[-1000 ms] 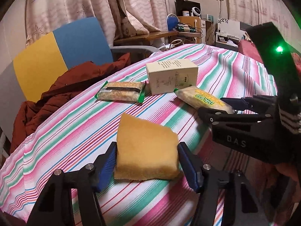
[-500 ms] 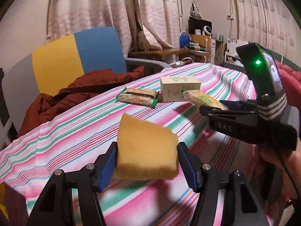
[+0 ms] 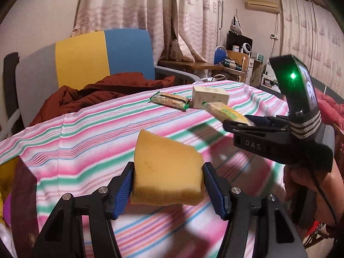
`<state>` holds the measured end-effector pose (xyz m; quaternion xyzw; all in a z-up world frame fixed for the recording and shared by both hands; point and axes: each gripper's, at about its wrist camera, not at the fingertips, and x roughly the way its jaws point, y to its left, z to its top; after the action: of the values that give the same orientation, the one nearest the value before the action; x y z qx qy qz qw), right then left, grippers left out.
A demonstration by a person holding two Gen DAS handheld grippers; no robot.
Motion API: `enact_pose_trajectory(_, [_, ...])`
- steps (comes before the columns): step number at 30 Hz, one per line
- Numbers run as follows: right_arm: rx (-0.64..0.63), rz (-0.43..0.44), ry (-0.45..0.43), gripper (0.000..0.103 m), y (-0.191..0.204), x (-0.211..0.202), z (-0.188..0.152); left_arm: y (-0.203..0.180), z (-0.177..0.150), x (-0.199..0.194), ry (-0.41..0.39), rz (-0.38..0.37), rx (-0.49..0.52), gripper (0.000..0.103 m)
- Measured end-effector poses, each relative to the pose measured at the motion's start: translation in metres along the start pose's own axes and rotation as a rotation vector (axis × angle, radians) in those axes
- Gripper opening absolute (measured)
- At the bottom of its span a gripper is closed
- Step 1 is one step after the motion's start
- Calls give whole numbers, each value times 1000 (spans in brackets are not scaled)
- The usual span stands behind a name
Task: Organize objects
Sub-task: 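Carry the yellow sponge and WEIDAN packet over the gold tray and release both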
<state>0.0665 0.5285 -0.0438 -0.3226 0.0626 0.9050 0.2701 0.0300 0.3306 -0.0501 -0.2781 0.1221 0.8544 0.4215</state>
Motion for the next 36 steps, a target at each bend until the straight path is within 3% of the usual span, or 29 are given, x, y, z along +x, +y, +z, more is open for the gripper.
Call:
enact_pose_trajectory(7, [39,108,24,49,25,-30,-17,-13,-15,-25,-19,-35,34,64])
enact_pose_trajectory(15, [85,199,71,49,46,-56,-47,5,-43,-66,-7,-73,-68,64])
enact_pose_trajectory(19, [74,254,76,49,62,-68,-51,21,-48,-99,-45,-81,-128,64])
enact_pose_trajectory(26, [35,370,68,49,104,-90,-49,53,-57,-148,-99,-48,-207,64])
enact_pose_trajectory(36, [-73,561,44,49,189,-126,-35,121,-74,-196,-149,84,-327,64])
